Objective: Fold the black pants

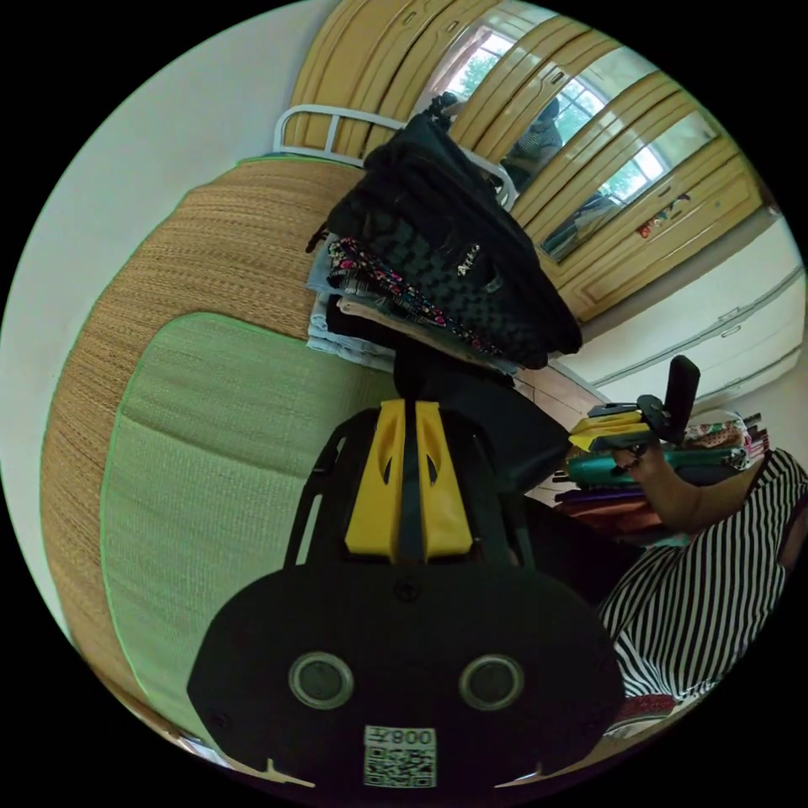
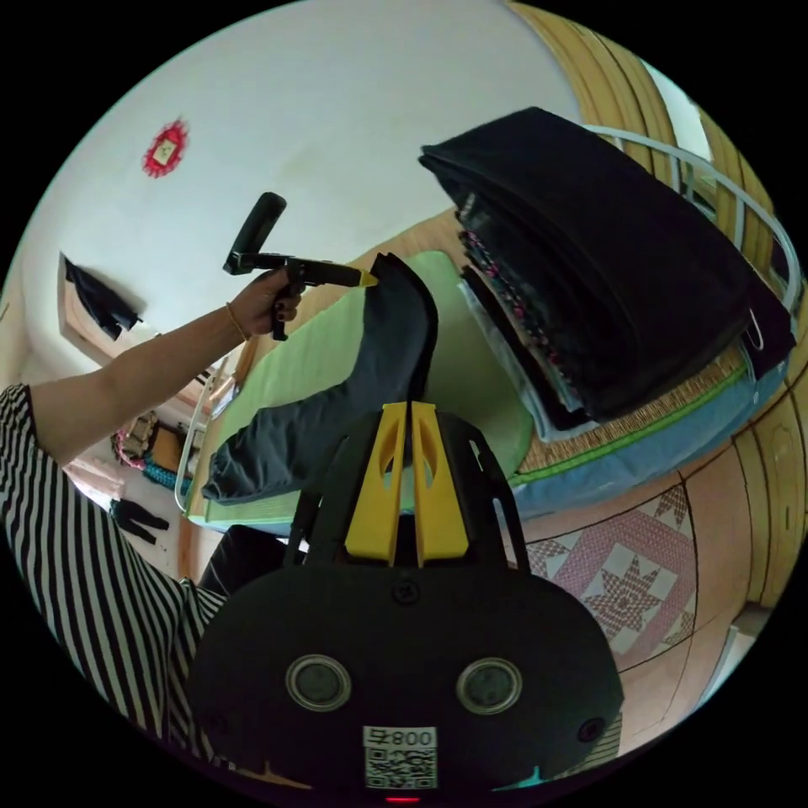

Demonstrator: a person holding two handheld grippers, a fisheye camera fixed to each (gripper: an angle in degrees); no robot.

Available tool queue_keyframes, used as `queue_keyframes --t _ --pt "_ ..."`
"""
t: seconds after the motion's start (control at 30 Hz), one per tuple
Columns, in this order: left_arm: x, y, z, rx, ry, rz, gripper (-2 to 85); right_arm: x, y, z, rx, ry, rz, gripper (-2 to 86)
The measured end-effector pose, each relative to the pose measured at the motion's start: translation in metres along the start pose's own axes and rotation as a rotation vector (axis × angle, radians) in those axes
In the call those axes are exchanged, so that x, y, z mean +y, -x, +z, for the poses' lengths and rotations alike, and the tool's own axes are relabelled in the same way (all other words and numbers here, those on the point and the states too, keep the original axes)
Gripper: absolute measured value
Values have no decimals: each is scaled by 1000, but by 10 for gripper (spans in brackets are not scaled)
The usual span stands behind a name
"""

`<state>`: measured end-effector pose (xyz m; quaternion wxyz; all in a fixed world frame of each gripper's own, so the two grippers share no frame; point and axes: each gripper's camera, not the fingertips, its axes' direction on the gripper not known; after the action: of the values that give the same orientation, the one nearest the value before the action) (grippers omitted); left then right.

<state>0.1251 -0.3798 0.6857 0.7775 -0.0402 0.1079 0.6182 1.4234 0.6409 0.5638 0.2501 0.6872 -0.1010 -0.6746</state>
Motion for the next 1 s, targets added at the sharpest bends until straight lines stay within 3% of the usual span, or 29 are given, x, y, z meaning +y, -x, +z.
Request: queue_keyframes --t 0.37,0.63,0.83,1.0 --pt "178 31 -162 -26 -174 -95 8 22 149 89 -246 117 -264 6" --pt "320 85 -212 21 -254 -352 9 69 234 280 -350 362 -383 6" --pt "436 134 -204 33 -157 -747 28 118 239 447 -311 576 -378 7" --pt "498 124 -224 109 -287 -853 56 148 225 524 -343 680 -356 8"
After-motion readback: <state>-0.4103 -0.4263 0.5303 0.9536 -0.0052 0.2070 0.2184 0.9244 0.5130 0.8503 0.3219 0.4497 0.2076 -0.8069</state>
